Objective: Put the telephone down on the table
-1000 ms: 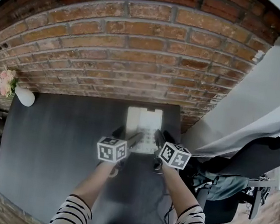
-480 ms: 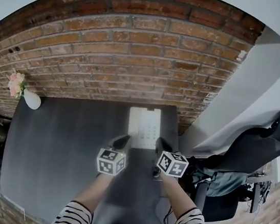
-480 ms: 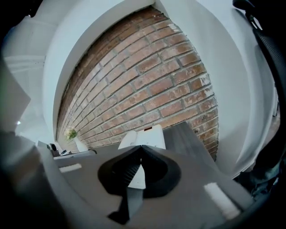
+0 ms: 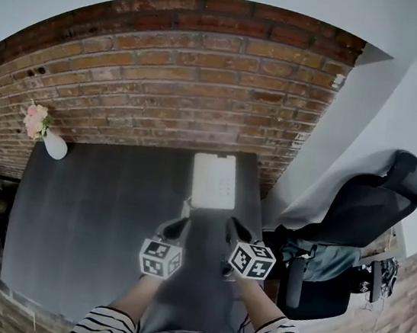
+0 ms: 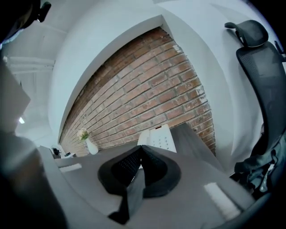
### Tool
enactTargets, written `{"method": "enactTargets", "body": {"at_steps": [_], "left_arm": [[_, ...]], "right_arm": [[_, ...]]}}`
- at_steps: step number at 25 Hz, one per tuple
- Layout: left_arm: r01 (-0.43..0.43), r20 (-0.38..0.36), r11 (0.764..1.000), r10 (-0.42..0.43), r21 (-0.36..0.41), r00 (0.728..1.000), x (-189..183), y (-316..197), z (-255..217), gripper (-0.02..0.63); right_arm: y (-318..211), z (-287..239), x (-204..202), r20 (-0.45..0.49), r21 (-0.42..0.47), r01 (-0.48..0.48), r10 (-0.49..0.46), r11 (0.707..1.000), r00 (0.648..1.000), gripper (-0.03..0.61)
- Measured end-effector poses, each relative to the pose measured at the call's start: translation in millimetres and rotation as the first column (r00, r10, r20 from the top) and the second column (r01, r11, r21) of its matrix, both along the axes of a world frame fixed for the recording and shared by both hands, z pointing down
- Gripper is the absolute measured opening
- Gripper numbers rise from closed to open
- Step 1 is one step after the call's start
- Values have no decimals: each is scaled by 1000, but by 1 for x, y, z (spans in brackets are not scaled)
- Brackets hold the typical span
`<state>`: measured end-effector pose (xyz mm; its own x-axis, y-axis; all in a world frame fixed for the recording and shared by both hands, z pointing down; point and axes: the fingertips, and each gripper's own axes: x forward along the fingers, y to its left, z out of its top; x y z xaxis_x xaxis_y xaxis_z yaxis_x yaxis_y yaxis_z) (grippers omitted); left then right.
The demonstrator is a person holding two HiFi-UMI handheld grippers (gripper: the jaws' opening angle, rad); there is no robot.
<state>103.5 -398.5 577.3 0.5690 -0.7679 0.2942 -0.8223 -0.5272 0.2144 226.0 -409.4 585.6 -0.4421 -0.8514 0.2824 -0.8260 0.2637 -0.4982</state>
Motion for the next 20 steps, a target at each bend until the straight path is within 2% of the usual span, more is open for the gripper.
{"method": "enactTargets", "body": {"at_steps": [5, 11, 20], "left_arm": [[-49, -12, 999, 49, 23, 999, -8, 57, -24, 2], [-93, -26, 994, 95, 61, 995, -35, 111, -54, 2], [-167, -33, 981, 171, 99, 985, -79, 196, -82, 2]], "right_arm": [[54, -18, -7, 21, 32, -41, 41, 999, 999, 0], [114, -44, -22, 50, 68, -101, 98, 993, 994, 0], [193, -78, -63, 19, 128, -106, 104, 986, 994, 0]]}}
